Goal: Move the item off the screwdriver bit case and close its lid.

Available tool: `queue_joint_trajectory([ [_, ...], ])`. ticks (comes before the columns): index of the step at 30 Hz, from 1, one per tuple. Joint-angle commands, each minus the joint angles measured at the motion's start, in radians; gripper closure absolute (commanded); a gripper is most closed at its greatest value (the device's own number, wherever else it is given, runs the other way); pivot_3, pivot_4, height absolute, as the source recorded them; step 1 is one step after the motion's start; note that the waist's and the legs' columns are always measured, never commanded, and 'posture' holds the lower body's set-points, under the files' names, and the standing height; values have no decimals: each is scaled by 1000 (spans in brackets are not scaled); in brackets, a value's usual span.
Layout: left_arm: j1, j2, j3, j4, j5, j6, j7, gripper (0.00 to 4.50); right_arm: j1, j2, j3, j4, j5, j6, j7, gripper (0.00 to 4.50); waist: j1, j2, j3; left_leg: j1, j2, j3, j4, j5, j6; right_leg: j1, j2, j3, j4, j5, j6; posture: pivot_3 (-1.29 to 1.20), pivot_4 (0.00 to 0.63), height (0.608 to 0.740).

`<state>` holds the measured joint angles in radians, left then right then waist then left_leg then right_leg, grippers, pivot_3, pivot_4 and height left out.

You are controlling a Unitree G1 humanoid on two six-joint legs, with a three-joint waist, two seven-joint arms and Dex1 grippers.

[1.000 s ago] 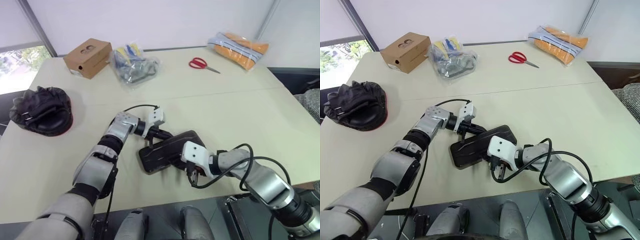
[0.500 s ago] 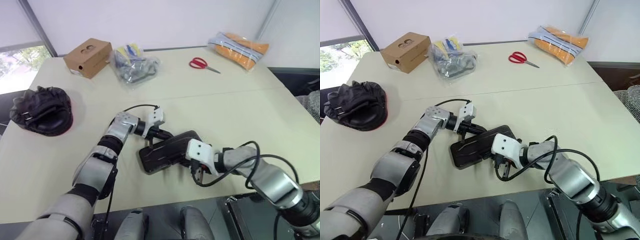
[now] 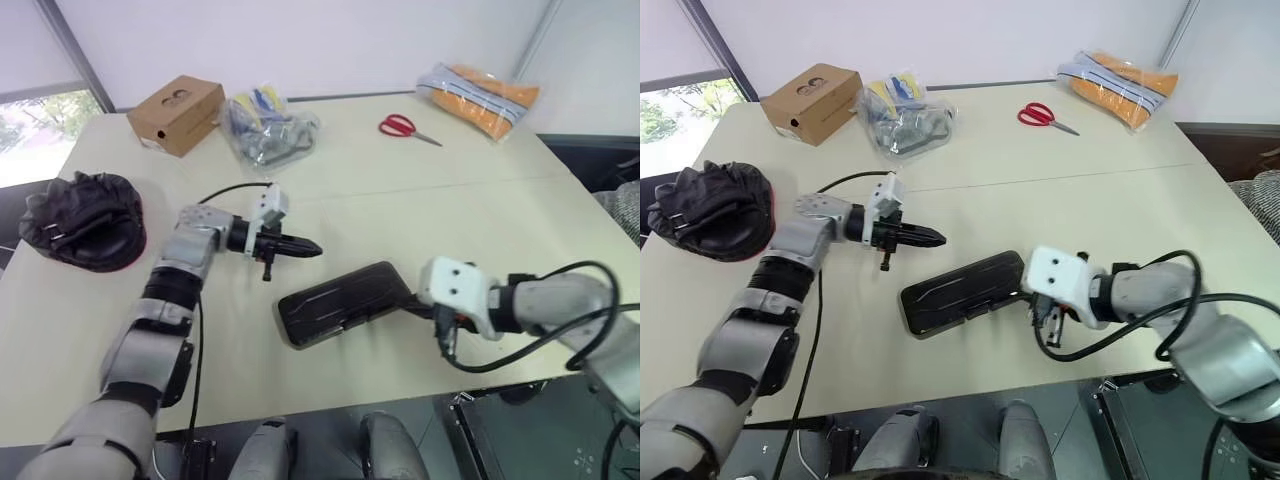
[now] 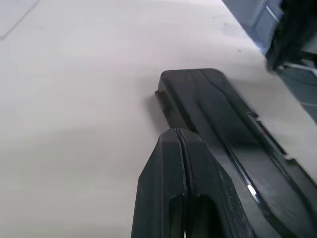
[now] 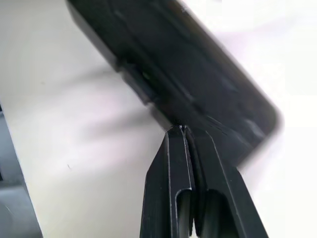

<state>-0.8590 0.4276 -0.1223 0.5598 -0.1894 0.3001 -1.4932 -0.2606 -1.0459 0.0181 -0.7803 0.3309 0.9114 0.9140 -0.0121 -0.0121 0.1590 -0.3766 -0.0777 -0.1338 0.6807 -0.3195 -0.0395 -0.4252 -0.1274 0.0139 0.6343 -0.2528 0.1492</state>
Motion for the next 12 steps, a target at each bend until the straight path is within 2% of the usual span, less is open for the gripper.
queue_joint_trajectory([
  [1, 39, 77, 38, -210, -96, 157, -28, 4500, -22, -48, -119, -18, 48, -9, 41, 4444, -1, 0, 0, 0, 0, 0, 0, 0, 0, 0, 0, 0, 0, 0, 0, 0, 150, 740],
  [7, 158, 213, 70, -475, -208, 331, -16, 4500, -27, -121, -199, 20, 79, -50, 96, 4444, 1, 1, 0, 0, 1, 0, 0, 0, 0, 0, 0, 0, 0, 0, 0, 0, 150, 740],
  [12, 243, 293, 92, -626, -250, 375, 41, 4500, -33, -141, -210, 46, 98, -80, 121, 4444, 2, 1, 0, 0, 2, 1, 0, -1, 1, 0, 0, 1, -1, 0, 0, 0, 150, 740],
])
